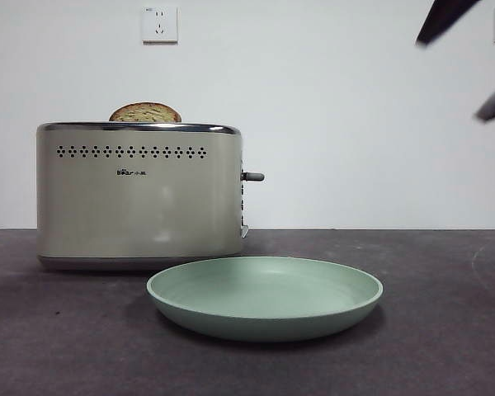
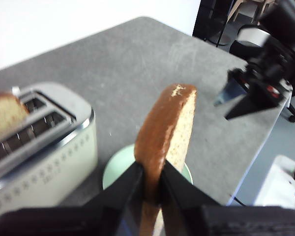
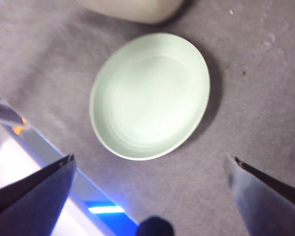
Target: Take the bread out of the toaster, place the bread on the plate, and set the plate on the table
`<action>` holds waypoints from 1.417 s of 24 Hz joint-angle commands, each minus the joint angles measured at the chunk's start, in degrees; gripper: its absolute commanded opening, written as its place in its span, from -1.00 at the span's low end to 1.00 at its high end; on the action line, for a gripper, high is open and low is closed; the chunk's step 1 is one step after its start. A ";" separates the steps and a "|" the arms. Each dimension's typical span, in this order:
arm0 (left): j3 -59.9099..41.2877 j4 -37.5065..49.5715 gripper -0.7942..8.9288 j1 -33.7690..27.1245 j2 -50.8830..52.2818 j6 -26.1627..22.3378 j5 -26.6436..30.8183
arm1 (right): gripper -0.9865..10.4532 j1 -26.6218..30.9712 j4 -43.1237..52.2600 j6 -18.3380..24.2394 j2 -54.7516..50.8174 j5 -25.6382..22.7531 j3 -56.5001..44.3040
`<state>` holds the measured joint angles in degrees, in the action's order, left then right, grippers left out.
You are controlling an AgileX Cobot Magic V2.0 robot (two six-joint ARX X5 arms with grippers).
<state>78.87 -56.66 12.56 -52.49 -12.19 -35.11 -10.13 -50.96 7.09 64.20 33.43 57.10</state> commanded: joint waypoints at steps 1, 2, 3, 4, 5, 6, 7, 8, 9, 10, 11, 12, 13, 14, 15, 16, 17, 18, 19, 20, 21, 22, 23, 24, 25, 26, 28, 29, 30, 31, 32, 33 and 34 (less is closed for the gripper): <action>-6.23 1.31 -0.85 0.20 3.63 1.73 0.11 | 0.05 -1.90 1.01 -0.22 4.09 -2.40 -0.13; -8.17 1.62 -0.85 0.22 4.96 2.12 -0.09 | 0.05 -2.64 1.55 -0.24 5.49 -2.51 -0.13; -10.69 1.97 -0.85 0.20 6.75 2.51 -0.59 | 0.05 -3.67 2.58 -0.35 7.54 -2.49 -0.13; -12.52 2.23 -0.85 0.20 8.04 3.17 -1.01 | 0.05 -4.42 3.43 -0.74 9.07 -2.54 -0.13; -14.25 2.34 -0.85 0.20 9.25 3.67 -1.38 | 0.05 -5.05 4.44 -1.20 10.62 -2.86 -0.13; -16.13 2.38 -0.85 0.20 10.62 4.35 -1.44 | 0.05 -5.81 5.84 -1.73 12.50 -3.78 -0.13; -17.97 2.40 -0.85 0.20 11.96 4.96 -1.44 | 0.05 -6.54 7.15 -2.10 14.29 -4.79 -0.13; -19.39 2.23 -0.85 0.20 12.98 5.18 -1.46 | 0.05 -7.13 8.28 -2.47 15.85 -5.53 -0.13; -21.16 1.97 -0.85 0.20 14.34 5.51 -1.55 | 0.05 -7.74 9.66 -2.84 17.84 -5.70 -0.13; -23.02 1.88 -0.85 0.20 15.82 6.25 -1.60 | 0.05 -8.31 11.08 -3.50 19.98 -5.79 -0.13; -24.65 1.57 -0.85 0.20 17.35 6.58 -1.60 | 0.05 -8.85 12.70 -4.31 22.25 -6.38 -0.13; -25.64 1.29 -0.85 0.20 18.43 6.78 -1.60 | 0.05 -9.42 13.99 -4.70 24.06 -6.93 -0.13; -26.25 0.68 -0.85 0.20 19.47 7.37 -1.60 | 0.05 -9.97 15.30 -4.79 25.99 -6.99 -0.13; -26.29 0.15 -0.85 0.20 19.98 7.76 -1.64 | 0.04 -10.45 16.31 -5.18 27.52 -7.04 -0.13; -26.29 -0.02 -0.85 0.20 20.46 7.78 -1.84 | 0.04 -10.88 17.35 -5.60 29.11 -7.48 -0.13; -26.29 -0.02 -0.85 0.20 20.63 7.98 -2.05 | 0.00 -11.32 18.36 -6.25 30.58 -8.52 -0.13; -26.29 -0.15 -0.85 0.20 20.72 8.00 -2.16 | -0.08 -11.47 19.17 -6.25 32.00 -8.46 -0.13; -26.29 -0.22 -0.85 0.20 20.72 8.00 -2.14 | -0.14 -11.74 19.61 -6.25 32.96 -8.48 -0.13; -26.29 -0.20 -0.85 0.20 20.72 8.00 -2.25 | -0.23 -11.87 19.89 -6.25 33.86 -8.46 -0.13; -26.29 -0.20 -0.85 0.20 20.72 8.02 -2.45 | -0.35 -11.93 20.06 -6.23 34.38 -8.50 -0.13; -26.29 -0.20 -0.85 0.20 20.72 8.15 -2.51 | -0.51 -12.04 20.41 -6.23 34.77 -8.48 -0.13; -26.29 -0.20 -0.85 0.20 20.72 8.20 -2.51 | -0.67 -12.07 20.72 -6.25 34.91 -8.48 -0.13; -26.29 -0.13 -0.85 0.20 20.70 8.83 -2.51 | -0.84 -12.07 21.20 -6.21 34.93 -8.50 -0.13; -26.29 0.00 -0.85 0.20 20.70 9.55 -2.54 | -0.85 -12.07 21.68 -6.25 34.93 -8.48 -0.13; -26.29 0.04 -0.85 0.20 20.70 9.66 -2.56 | -0.86 -12.07 22.10 -6.29 34.93 -8.50 -0.13; -26.29 0.04 -0.85 0.20 20.70 9.88 -2.58 | -0.86 -12.07 22.27 -6.62 34.93 -8.50 -0.13; -26.29 1.42 -0.85 0.20 20.68 12.48 -2.62 | -0.86 -12.07 22.40 -7.13 34.91 -8.46 -0.13; -26.29 2.60 -0.85 0.20 20.63 13.68 -2.67 | -0.86 -12.11 22.45 -7.37 34.80 -8.44 -0.13; -26.29 4.37 -0.85 0.20 20.35 15.74 -2.73 | -0.86 -12.17 22.43 -7.69 34.56 -8.04 -0.13; -26.29 5.81 -0.85 0.20 20.04 17.53 -2.93 | -0.86 -12.17 21.86 -7.76 33.73 -7.91 -0.13; -26.29 7.58 -0.85 0.20 19.37 19.56 -3.85 | -0.86 -12.57 21.31 -8.04 32.33 -7.93 -0.13; -26.29 9.07 -0.85 0.22 18.49 21.05 -5.68 | -0.86 -12.98 20.87 -8.20 30.62 -7.96 -0.13; -26.29 10.54 -0.85 0.22 17.07 22.69 -8.50 | -0.86 -13.64 20.70 -9.05 28.20 -8.02 -0.13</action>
<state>52.86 -46.61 12.56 -35.35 7.99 -42.92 -23.35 -30.83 -0.99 93.43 24.75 57.08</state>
